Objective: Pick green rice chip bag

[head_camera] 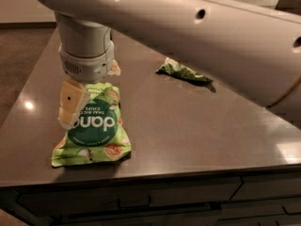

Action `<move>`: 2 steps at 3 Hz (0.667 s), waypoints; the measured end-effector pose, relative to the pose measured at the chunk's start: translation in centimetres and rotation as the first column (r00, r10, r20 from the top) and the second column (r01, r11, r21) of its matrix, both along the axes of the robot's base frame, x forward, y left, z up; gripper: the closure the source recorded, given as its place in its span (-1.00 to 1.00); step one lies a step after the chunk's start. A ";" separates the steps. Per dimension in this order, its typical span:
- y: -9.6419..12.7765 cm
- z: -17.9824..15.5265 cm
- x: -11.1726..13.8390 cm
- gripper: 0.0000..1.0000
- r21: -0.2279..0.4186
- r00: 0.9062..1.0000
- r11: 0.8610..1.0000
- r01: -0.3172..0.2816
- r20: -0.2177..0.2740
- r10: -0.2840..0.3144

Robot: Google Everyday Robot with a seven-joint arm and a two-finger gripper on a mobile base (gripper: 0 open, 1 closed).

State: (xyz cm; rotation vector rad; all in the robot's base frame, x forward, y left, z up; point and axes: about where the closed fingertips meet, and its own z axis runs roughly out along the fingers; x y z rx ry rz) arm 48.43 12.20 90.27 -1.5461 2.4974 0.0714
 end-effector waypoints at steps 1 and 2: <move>0.6 -1.8 0.6 -1.00 -0.015 0.999 1.000 0.020 -0.046 -0.020; 0.6 -2.9 1.1 -1.00 -0.031 0.997 0.999 0.038 -0.067 -0.040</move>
Offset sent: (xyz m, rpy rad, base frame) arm 0.0180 0.0038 -0.0436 -0.0597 0.1024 -0.0636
